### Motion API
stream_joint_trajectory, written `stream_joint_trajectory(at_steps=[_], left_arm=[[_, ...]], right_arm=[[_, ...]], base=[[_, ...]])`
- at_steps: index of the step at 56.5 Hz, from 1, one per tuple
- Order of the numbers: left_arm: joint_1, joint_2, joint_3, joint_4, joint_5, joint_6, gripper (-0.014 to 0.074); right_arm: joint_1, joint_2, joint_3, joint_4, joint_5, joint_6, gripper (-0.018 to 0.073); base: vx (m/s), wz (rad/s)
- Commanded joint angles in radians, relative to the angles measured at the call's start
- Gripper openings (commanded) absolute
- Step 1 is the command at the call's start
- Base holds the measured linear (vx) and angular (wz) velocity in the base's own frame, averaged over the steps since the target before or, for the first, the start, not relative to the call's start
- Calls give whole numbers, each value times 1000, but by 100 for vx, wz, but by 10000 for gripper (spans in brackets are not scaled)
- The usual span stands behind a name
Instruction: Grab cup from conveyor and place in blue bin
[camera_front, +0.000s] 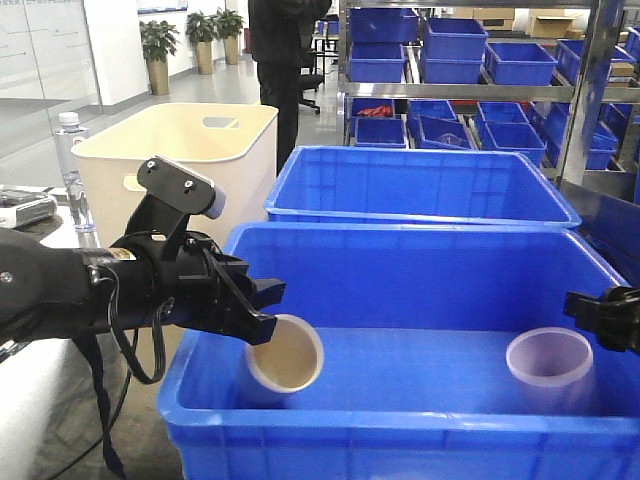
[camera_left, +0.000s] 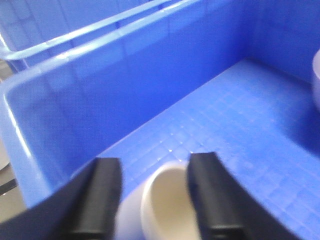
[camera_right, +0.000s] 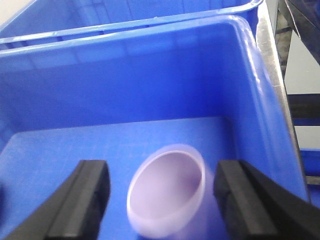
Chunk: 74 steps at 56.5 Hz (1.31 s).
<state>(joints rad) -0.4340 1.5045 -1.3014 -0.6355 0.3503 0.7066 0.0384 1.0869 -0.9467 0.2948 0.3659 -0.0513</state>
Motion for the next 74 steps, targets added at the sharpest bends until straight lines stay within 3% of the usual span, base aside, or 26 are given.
stream_joint_trajectory(at_steps=[1, 8, 13, 22, 32, 35, 44, 59, 74], left_arm=[[-6, -40, -42, -29, -68, 1, 578], [-6, -52, -42, -29, -66, -1, 581], [-6, -88, -42, -29, -52, -40, 533], [-5, -207, -42, -14, 24, -77, 321], [-3, -363, -42, 130, 211, -85, 50], [-3, -403, -35, 139, 270, -96, -9], [-3, -550, 77, 138, 238, -144, -7], [-3, -881, 432, 126, -126, -305, -3], [-3, -1052, 605, 129, -138, -308, -3]], right_arm=[[-3, -17, -29, 1, -85, -7, 549], [-3, -17, -29, 1, -85, -7, 550], [-3, -17, -29, 1, -84, -7, 550], [-3, -17, -29, 1, -83, -7, 550], [-3, -17, -29, 1, -83, -7, 550], [-3, -17, -29, 1, -83, -7, 550], [-3, -17, -29, 1, -83, -7, 550], [-3, -17, -29, 1, -83, -7, 550], [-3, -17, -29, 1, -83, -7, 550]], base=[[0, 0], [0, 0], [0, 0], [0, 0], [0, 0], [0, 0], [0, 0], [0, 0], [0, 0]])
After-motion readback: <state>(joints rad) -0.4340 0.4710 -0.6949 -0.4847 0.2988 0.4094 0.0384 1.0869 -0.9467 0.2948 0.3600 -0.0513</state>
